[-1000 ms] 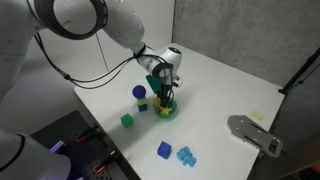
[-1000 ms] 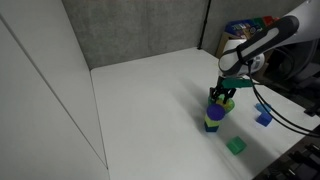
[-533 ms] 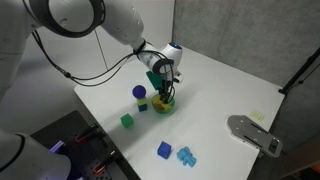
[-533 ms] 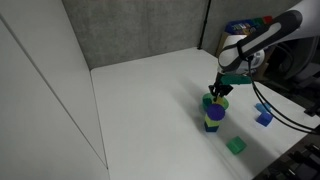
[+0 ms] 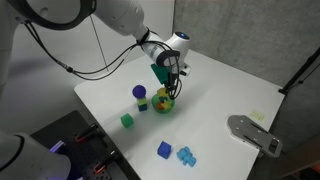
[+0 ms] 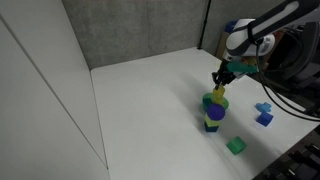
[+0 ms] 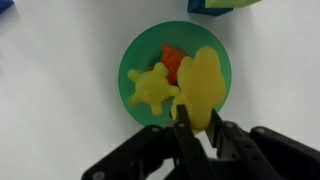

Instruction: Remove one yellow toy from the green bowl and put it on the table

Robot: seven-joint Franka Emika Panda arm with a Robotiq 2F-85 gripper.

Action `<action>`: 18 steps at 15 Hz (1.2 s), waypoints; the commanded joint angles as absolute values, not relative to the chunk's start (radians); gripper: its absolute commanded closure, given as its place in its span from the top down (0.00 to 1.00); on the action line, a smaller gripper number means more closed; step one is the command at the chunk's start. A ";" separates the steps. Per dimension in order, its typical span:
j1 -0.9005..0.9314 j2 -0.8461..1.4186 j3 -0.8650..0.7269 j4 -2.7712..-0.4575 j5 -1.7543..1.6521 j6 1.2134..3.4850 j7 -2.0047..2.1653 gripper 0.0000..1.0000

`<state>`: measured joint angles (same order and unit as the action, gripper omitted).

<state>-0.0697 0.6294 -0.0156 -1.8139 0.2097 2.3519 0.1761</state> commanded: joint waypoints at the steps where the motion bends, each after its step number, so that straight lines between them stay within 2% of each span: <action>1: -0.109 0.603 -0.030 -1.817 0.219 2.330 0.137 0.08; 10: -0.165 0.656 -0.136 -1.845 0.171 2.356 0.143 0.09; 11: -0.174 0.660 -0.142 -1.843 0.172 2.353 0.141 0.47; 13: -0.189 0.662 -0.147 -1.844 0.176 2.352 0.136 0.54; 18: -0.211 0.640 -0.131 -1.859 0.187 2.342 0.098 0.93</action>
<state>-0.1939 0.6707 -0.1485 -1.8409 0.1870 2.3541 0.1359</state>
